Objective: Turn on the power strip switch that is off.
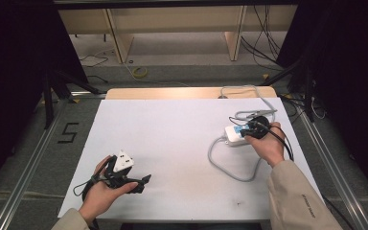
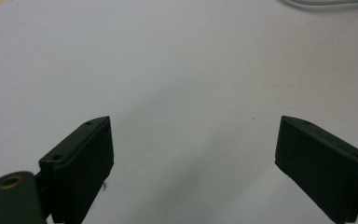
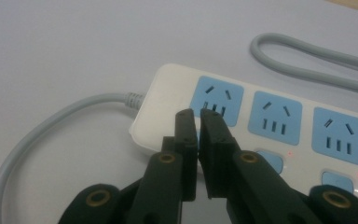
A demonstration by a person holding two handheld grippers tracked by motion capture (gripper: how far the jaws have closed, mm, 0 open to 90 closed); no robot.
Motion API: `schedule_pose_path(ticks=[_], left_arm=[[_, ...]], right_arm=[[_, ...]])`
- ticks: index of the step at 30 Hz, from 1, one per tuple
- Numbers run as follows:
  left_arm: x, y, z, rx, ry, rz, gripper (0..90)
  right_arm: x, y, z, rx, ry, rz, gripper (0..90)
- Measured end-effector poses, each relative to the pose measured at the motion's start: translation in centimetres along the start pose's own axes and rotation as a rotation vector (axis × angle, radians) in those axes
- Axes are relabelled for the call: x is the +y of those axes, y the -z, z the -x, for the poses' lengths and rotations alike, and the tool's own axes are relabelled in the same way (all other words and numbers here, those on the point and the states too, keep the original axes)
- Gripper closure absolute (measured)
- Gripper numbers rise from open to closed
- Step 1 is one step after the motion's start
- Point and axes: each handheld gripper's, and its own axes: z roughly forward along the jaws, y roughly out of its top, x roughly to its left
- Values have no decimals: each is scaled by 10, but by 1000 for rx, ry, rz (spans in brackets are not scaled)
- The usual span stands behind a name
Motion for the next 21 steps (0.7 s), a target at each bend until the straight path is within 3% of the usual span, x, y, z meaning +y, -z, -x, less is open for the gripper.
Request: schedule_pose_path(ticks=[9,21], left_arm=[[0,-1,1,2,6,2,111],[0,0,0,6,6,1,112]], right_arm=[[-8,11,-4,13,3,10,808],[-18,24,-13,39,9,65,712]])
